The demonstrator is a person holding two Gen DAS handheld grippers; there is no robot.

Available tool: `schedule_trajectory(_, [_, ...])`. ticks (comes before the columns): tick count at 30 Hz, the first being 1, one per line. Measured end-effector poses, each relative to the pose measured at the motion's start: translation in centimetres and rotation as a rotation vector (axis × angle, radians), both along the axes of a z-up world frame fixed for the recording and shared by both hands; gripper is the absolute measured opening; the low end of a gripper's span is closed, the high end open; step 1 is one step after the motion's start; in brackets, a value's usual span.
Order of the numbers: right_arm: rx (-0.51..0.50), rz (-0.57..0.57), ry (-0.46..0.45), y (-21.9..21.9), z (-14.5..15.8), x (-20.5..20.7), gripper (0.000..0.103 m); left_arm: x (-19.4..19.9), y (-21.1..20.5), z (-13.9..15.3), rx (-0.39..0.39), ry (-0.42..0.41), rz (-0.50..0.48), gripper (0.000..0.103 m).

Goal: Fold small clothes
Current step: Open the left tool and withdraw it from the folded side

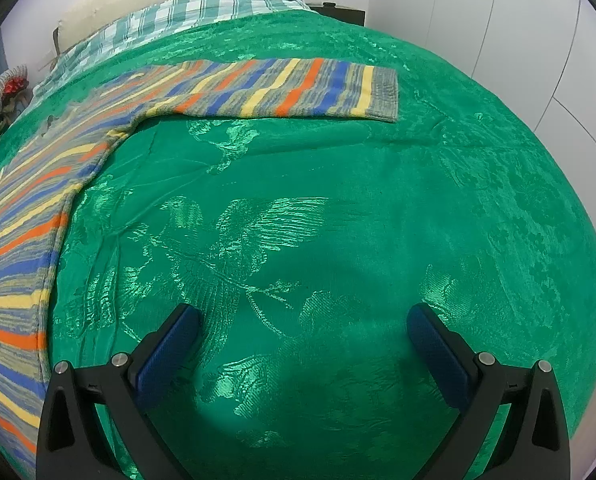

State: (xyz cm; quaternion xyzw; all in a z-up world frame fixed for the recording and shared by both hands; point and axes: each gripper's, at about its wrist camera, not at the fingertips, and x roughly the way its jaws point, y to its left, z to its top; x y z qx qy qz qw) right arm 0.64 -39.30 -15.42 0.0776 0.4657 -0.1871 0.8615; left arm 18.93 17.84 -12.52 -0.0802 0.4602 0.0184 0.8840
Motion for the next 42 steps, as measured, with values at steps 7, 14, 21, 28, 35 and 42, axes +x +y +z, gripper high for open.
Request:
schedule_trajectory(7, [-0.004,-0.004,-0.006,0.1,-0.1,-0.2,0.103,0.6,1.4,-2.7,-0.018,-0.06,-0.054,0.103])
schedule_trajectory(14, [-0.005,-0.005,-0.008,0.2,-0.1,-0.2,0.103,0.3,0.8,-3.0,0.021,-0.079,-0.058,0.103])
schedule_trajectory(21, [-0.006,-0.006,-0.008,0.2,-0.1,-0.1,0.103,0.2,0.5,-2.9,0.02,-0.081,-0.058,0.103])
schedule_trajectory(28, [-0.008,-0.009,-0.009,0.3,-0.1,0.0,0.103,0.1,0.6,-3.0,0.021,-0.081,-0.058,0.103])
schedule_trajectory(35, [-0.008,-0.007,-0.013,0.2,-0.1,0.1,0.103,0.1,0.5,-3.0,0.021,-0.081,-0.058,0.103])
schedule_trajectory(42, [-0.009,-0.008,-0.014,0.3,-0.1,0.1,0.103,0.1,0.6,-3.0,0.021,-0.082,-0.058,0.103])
